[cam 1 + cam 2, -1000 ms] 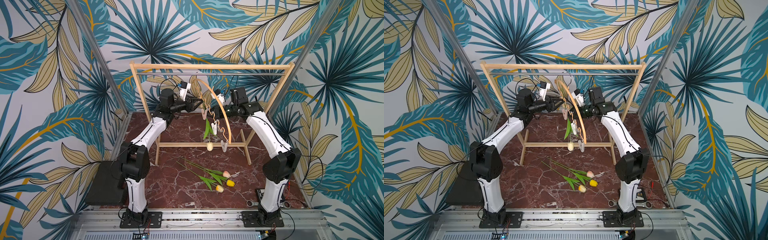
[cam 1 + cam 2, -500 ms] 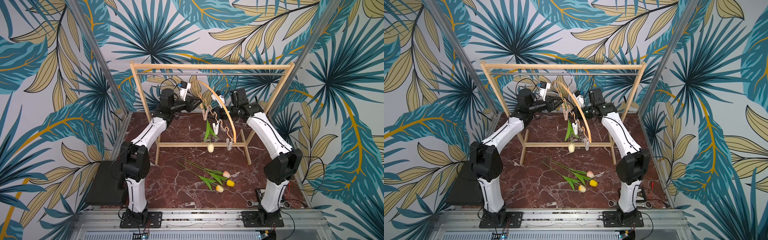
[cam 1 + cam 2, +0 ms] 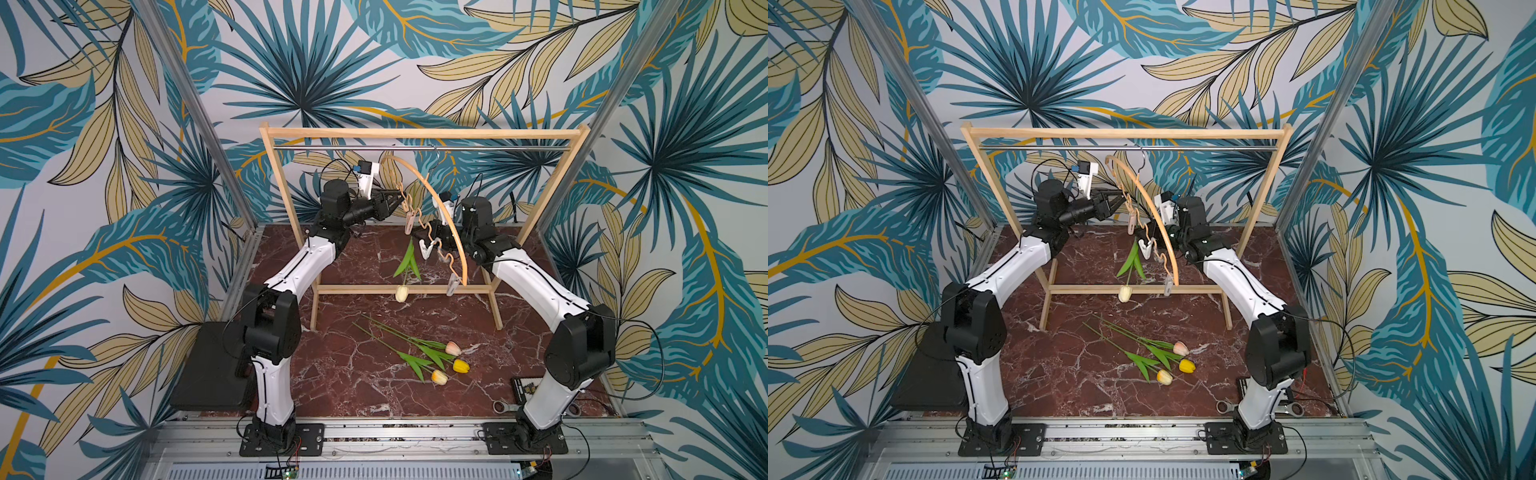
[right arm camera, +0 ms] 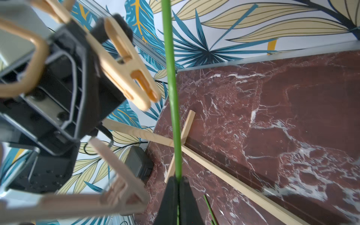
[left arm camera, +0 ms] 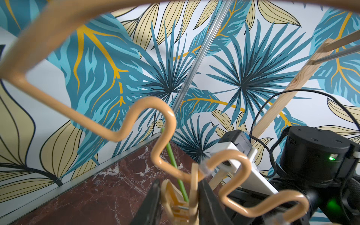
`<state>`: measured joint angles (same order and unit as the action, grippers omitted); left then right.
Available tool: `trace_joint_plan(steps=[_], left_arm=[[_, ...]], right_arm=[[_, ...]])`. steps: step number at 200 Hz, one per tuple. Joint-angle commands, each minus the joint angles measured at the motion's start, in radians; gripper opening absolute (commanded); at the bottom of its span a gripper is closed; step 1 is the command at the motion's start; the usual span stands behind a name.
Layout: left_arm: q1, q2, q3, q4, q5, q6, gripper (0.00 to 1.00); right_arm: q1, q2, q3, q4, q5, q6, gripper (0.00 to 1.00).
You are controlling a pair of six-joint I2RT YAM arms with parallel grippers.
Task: Dry the flowers on a clothes hanger
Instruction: Clamp the flower onto the hanger.
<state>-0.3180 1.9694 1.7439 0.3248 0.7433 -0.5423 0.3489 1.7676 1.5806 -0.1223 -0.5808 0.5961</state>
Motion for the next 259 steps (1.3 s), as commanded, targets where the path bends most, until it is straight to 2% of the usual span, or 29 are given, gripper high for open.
trace_joint_plan(steps=[1,93,116,199,259], left_arm=[[-0.008,-0.017,-0.049,0.071,-0.017,-0.025,0.33],[-0.009,-0.021,-0.084,0.094,-0.034,-0.019,0.32],[-0.008,-0.017,-0.083,0.106,-0.037,-0.025,0.29],[-0.009,-0.017,-0.175,0.296,-0.093,-0.133,0.26],[-0.009,-0.020,-0.214,0.333,-0.109,-0.141,0.25]], right_arm=[[0.010,0.036,0.016,0.138,-0.014,0.081,0.00],[0.011,0.035,0.021,0.171,-0.039,0.086,0.00],[0.012,0.040,0.025,0.183,-0.053,0.094,0.00],[0.015,0.058,-0.013,0.340,-0.085,0.219,0.00],[0.016,0.073,-0.007,0.395,-0.100,0.258,0.00]])
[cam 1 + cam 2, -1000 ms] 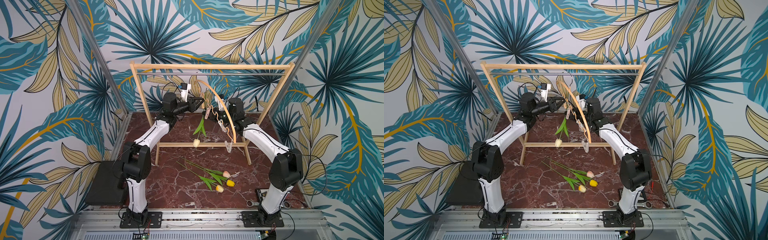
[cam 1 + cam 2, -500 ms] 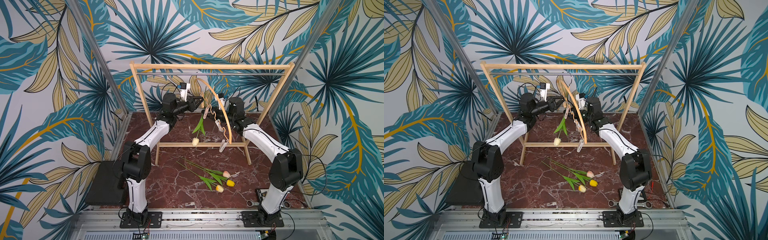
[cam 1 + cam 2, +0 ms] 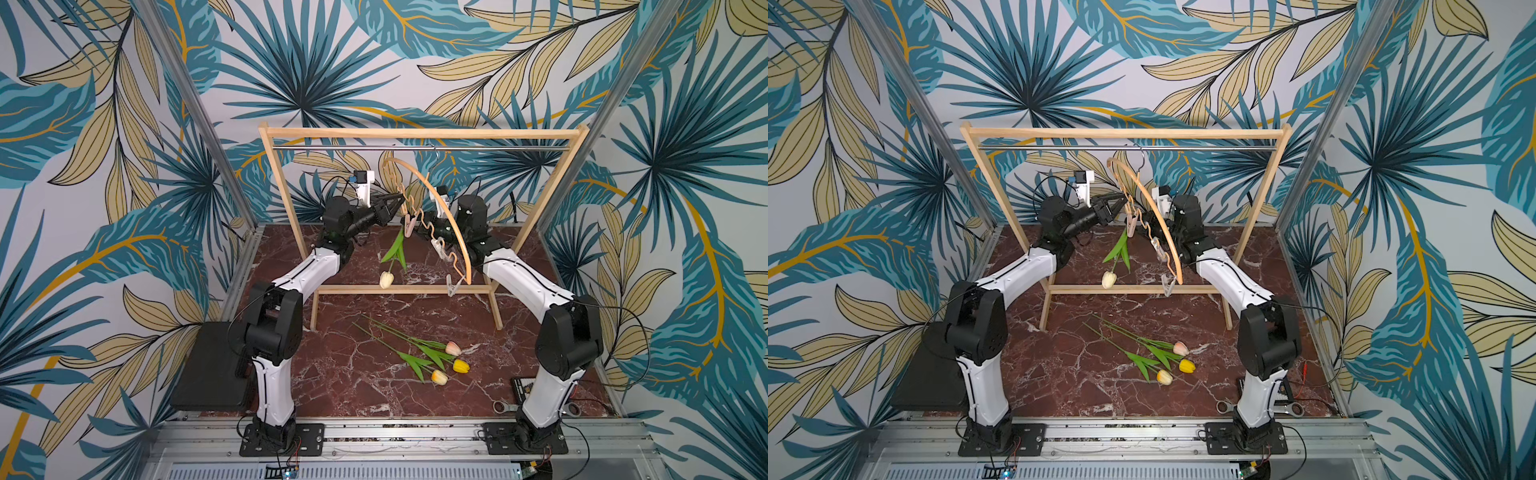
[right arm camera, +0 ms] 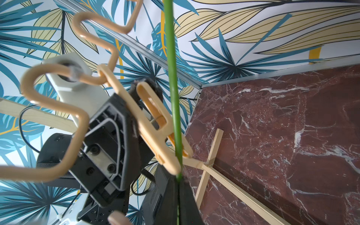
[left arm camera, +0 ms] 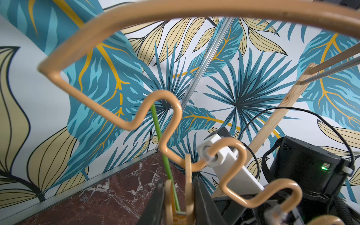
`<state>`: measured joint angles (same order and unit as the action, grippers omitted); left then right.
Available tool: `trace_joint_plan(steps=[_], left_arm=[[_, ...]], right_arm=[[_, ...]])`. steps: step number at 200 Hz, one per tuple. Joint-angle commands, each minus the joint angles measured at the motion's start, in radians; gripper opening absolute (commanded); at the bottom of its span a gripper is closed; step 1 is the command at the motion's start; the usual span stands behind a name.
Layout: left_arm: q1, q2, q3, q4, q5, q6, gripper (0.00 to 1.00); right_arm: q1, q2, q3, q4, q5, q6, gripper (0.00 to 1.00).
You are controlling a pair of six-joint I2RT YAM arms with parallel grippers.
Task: Dry the flowers on a clothes hanger
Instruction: Clamp the flower onto the hanger.
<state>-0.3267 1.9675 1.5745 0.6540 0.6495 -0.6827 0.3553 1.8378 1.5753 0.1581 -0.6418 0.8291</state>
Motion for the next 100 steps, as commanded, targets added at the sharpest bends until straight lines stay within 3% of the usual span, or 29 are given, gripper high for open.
trace_joint_plan(steps=[1,48,82,100], left_arm=[[0.001,-0.018,-0.045,0.004,-0.016,0.000,0.25],[0.000,-0.014,-0.048,0.012,-0.025,-0.005,0.26],[0.000,-0.021,-0.055,0.021,-0.034,-0.005,0.48],[0.003,-0.026,-0.058,0.024,-0.036,-0.006,0.52]], right_arm=[[0.009,0.002,-0.002,0.117,-0.039,0.025,0.00],[0.010,-0.007,0.002,0.080,-0.040,-0.018,0.00],[0.008,-0.008,-0.001,0.054,-0.031,-0.036,0.00],[0.008,-0.009,-0.006,0.045,-0.024,-0.041,0.00]])
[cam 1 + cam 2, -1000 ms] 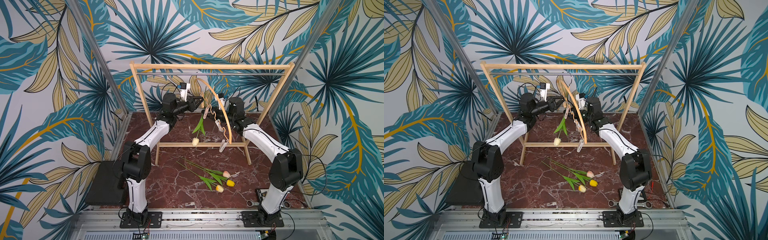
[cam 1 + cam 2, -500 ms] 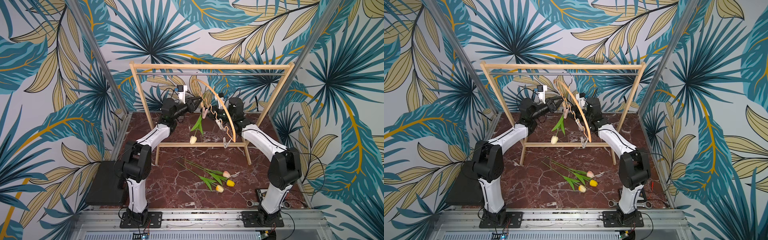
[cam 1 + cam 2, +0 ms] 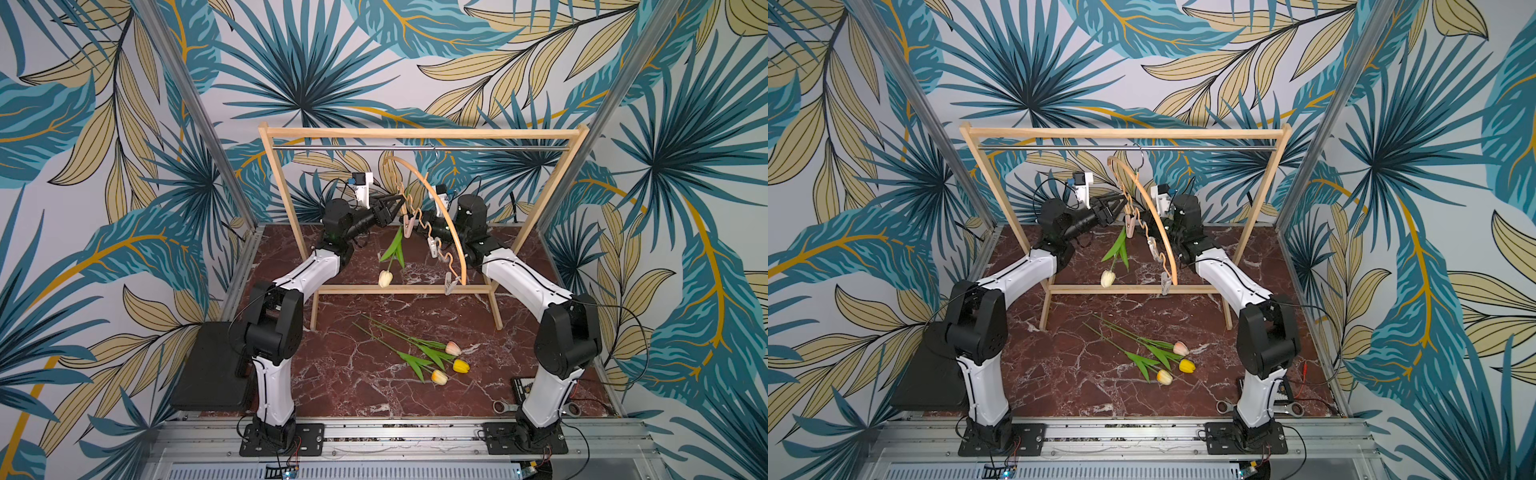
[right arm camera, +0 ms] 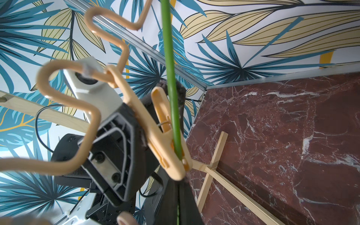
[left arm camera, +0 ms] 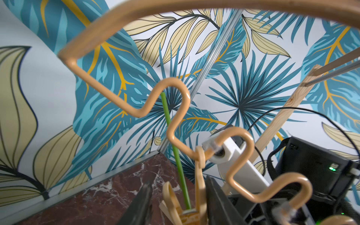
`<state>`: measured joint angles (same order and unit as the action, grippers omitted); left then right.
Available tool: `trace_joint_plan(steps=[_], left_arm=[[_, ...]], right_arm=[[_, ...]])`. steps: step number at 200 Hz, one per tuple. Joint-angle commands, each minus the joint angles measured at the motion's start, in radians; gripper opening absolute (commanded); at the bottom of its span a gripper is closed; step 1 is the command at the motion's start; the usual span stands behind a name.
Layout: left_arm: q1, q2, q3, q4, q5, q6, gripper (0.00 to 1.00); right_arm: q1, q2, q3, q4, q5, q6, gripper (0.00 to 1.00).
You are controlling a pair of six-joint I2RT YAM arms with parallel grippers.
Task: Dry the flowers on a clothes hanger
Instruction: Clamp the flower onto the hanger.
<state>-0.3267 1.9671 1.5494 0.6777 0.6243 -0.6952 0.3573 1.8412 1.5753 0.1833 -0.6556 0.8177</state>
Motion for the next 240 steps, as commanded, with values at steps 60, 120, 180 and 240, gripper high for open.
trace_joint_plan(steps=[60,120,180,240], left_arm=[[0.031,-0.085,-0.080,0.005,-0.057,0.010,0.80],[0.040,-0.173,-0.186,-0.067,-0.069,0.086,0.86],[0.017,-0.342,-0.293,-0.352,-0.304,0.158,0.88],[-0.121,-0.595,-0.499,-0.650,-0.612,0.083,0.93]], right_arm=[[-0.002,-0.027,-0.013,-0.085,0.060,-0.085,0.13],[-0.027,-0.061,-0.027,-0.324,0.252,-0.172,0.39],[-0.045,-0.228,-0.221,-0.560,0.434,-0.245,0.42],[-0.045,-0.592,-0.639,-0.581,0.540,-0.155,0.50]])
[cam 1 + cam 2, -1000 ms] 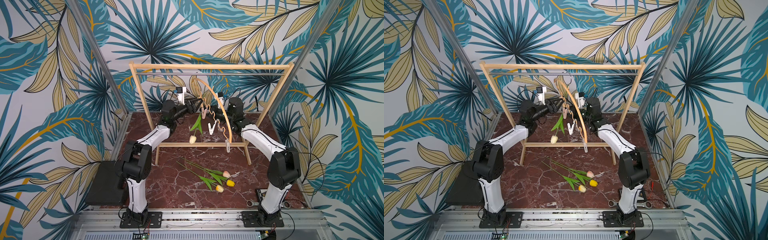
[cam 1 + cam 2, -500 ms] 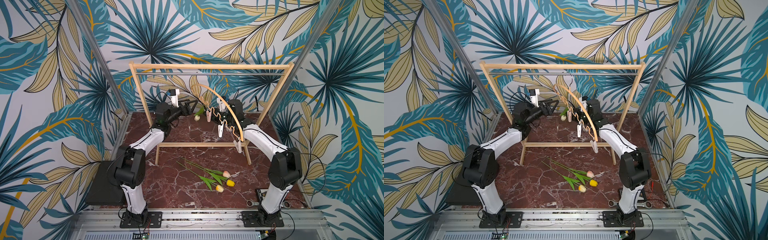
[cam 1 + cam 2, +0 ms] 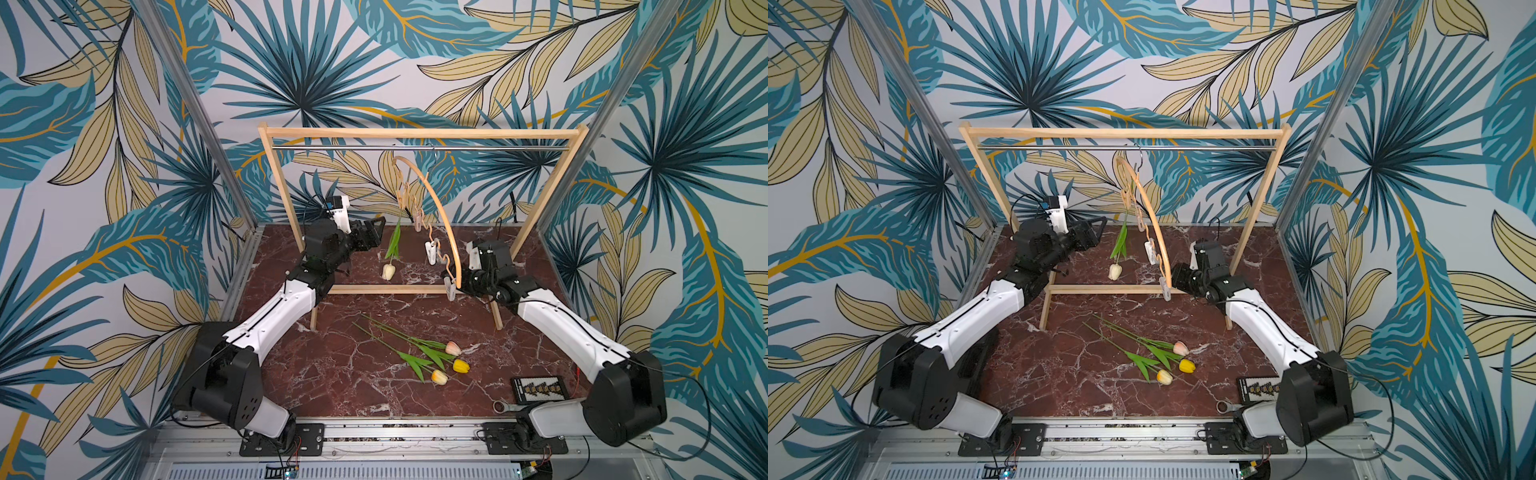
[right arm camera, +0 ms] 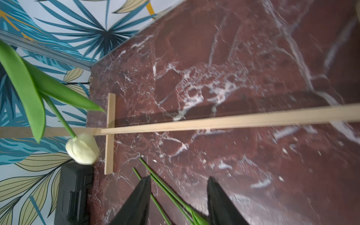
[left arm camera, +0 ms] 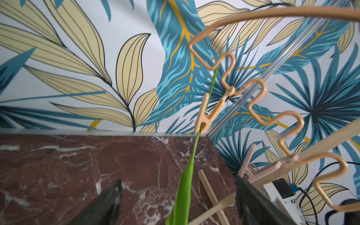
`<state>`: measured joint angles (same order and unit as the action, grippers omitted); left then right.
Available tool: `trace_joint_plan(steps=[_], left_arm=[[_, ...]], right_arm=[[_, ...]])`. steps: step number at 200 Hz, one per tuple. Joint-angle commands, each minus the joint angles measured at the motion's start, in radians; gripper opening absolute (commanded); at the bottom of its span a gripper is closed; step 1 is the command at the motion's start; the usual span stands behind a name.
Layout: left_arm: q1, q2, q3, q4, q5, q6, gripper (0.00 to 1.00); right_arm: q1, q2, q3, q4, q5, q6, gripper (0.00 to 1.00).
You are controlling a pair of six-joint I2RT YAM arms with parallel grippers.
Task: Dry the flowers on a clothes hanger
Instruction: Pick up the flower at the center of the board.
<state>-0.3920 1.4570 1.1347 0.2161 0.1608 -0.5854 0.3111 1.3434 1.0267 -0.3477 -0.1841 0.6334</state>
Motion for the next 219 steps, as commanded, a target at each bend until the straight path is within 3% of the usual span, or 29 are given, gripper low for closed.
trace_joint_plan(steps=[1,40,88,152,180,219], left_arm=[[-0.059,-0.090,-0.087,-0.196,-0.152,-0.026,0.93],[-0.132,-0.273,-0.193,-0.429,-0.292,-0.083,0.93],[-0.199,-0.435,-0.205,-0.757,-0.429,-0.201,0.92],[-0.450,-0.364,-0.048,-1.086,-0.707,-0.436,0.86],[-0.476,-0.325,-0.035,-1.109,-0.743,-0.486,0.85],[-0.471,-0.338,-0.087,-1.004,-0.796,-0.450,0.85]], right_arm=[[0.002,-0.097,-0.094,-0.054,0.069,0.029,0.50],[0.002,-0.190,-0.121,-0.138,0.052,0.001,0.50],[0.003,-0.270,-0.222,-0.054,-0.021,0.014,0.50],[0.054,-0.296,-0.286,0.001,-0.145,-0.005,0.50],[0.081,-0.300,-0.297,-0.040,-0.141,-0.071,0.50],[0.168,-0.273,-0.300,-0.042,-0.145,-0.103,0.50]])
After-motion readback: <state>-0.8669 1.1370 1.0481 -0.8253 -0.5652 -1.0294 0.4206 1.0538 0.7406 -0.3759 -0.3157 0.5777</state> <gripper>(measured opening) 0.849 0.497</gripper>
